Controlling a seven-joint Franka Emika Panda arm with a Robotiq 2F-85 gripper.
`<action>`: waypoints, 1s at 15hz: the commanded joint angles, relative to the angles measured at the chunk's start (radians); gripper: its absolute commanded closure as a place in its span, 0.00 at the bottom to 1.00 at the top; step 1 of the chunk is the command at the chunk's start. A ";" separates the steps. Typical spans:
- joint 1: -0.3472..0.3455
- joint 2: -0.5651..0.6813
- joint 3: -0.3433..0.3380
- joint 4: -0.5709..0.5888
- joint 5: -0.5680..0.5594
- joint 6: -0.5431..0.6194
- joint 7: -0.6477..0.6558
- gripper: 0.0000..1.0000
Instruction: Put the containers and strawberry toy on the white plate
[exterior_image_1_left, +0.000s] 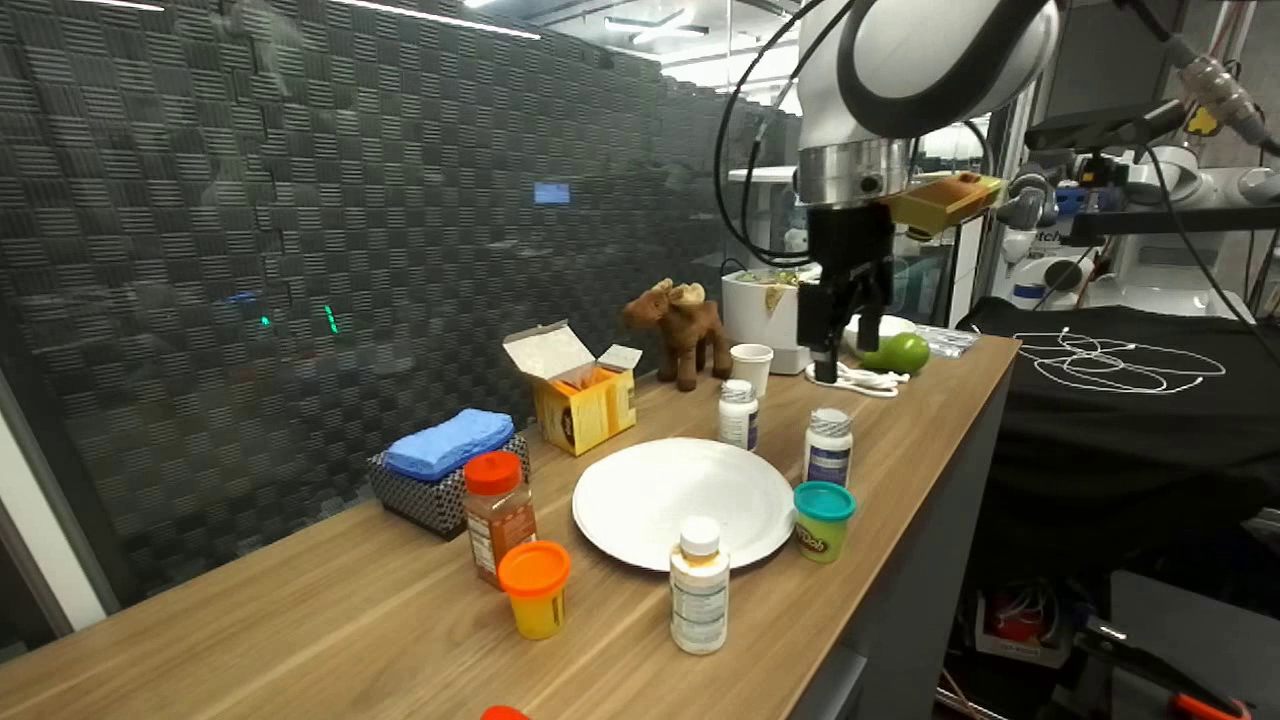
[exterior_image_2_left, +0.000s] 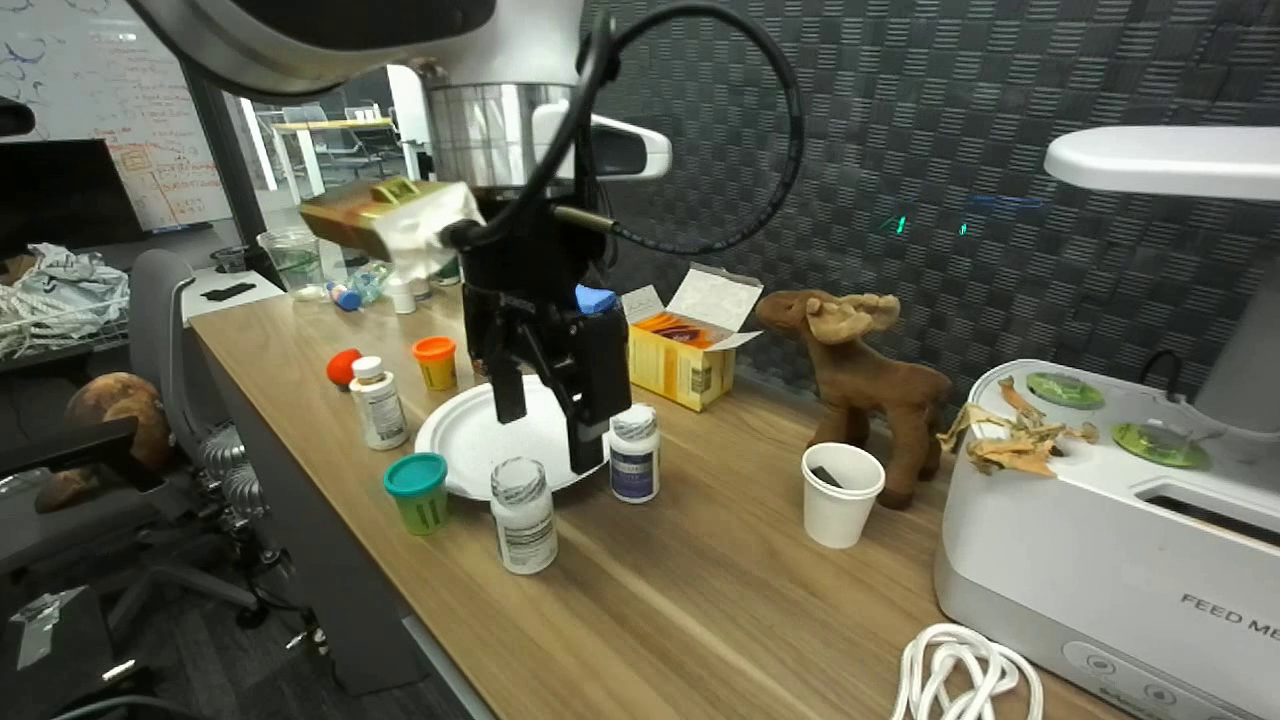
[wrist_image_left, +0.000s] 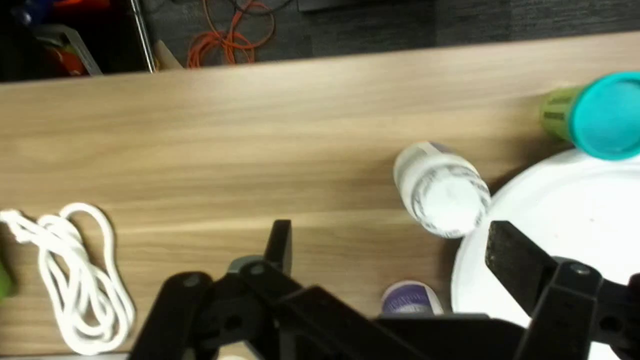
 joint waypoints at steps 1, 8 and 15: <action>0.033 0.168 0.009 0.165 0.109 0.054 -0.124 0.00; 0.014 0.340 0.023 0.345 0.177 0.029 -0.252 0.00; 0.009 0.358 0.015 0.385 0.139 0.009 -0.230 0.58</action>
